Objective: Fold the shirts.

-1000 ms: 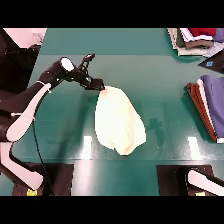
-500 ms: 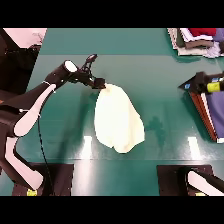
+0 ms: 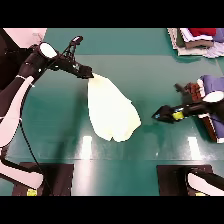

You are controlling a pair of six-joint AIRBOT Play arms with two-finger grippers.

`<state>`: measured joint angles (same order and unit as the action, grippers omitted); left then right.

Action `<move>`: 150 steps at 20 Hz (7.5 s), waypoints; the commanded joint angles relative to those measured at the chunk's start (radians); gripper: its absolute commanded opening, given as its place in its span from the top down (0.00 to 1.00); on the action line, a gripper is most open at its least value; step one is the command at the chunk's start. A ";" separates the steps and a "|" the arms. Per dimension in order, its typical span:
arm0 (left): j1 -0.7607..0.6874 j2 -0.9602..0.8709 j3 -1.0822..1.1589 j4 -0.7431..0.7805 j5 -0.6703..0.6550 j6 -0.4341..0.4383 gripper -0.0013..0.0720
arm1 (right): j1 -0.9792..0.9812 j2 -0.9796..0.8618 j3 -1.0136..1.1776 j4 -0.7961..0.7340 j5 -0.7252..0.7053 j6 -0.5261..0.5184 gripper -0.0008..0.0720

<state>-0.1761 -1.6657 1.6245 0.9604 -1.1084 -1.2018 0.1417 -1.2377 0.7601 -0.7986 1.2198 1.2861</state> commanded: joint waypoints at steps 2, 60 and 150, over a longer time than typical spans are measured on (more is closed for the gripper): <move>0.006 0.017 0.002 0.029 -0.075 -0.003 0.95 | 0.180 -0.178 0.028 0.079 -0.200 -0.073 0.35; 0.273 0.497 -0.455 0.061 -0.180 0.046 0.43 | 0.106 -0.184 0.663 -0.328 0.255 0.142 0.97; 0.483 0.468 -0.886 -0.061 -0.024 0.073 0.36 | -0.179 -0.138 0.596 -0.215 0.298 0.011 0.48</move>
<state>0.3000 -1.2263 0.8711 0.9352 -1.1072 -1.1275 -0.0139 -1.4944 1.5440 -1.0714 1.5143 1.3144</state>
